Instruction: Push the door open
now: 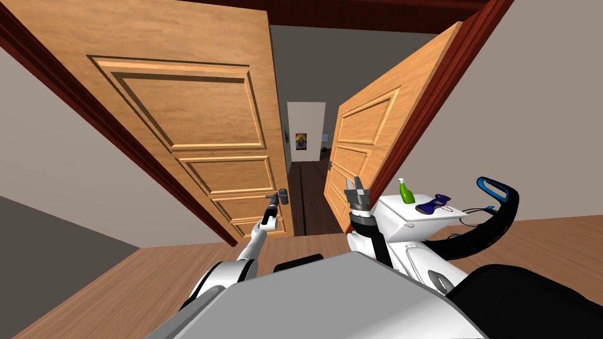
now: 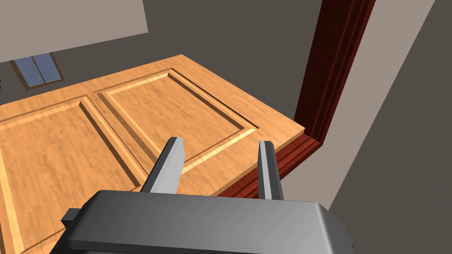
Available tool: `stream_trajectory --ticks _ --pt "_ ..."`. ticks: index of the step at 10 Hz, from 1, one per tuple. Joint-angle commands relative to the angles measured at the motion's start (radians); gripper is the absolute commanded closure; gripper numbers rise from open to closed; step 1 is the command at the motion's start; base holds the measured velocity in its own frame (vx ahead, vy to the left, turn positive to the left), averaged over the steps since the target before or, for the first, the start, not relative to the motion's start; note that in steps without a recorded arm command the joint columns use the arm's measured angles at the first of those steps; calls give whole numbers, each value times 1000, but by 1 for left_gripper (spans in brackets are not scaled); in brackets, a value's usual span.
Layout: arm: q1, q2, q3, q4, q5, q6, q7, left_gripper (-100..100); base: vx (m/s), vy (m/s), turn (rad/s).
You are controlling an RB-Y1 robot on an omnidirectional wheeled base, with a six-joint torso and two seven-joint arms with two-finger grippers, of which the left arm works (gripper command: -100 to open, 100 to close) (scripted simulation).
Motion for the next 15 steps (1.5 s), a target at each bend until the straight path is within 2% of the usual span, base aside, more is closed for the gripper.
stream_trajectory --ticks 1,8,10,12,13,14,15 --pt "2 14 6 -28 1 2 0 100 124 -52 15" --pt "9 61 87 -21 28 3 -23 100 196 -111 61" --pt "9 61 87 -21 28 3 -23 100 76 -65 36" --pt "12 75 120 -18 39 3 -33 100 124 -100 72" --pt "12 75 120 -18 39 3 -33 100 105 -120 92" --pt "12 75 120 5 39 3 -33 100 64 -32 5" --pt "12 75 120 1 39 3 -33 100 31 11 -20"
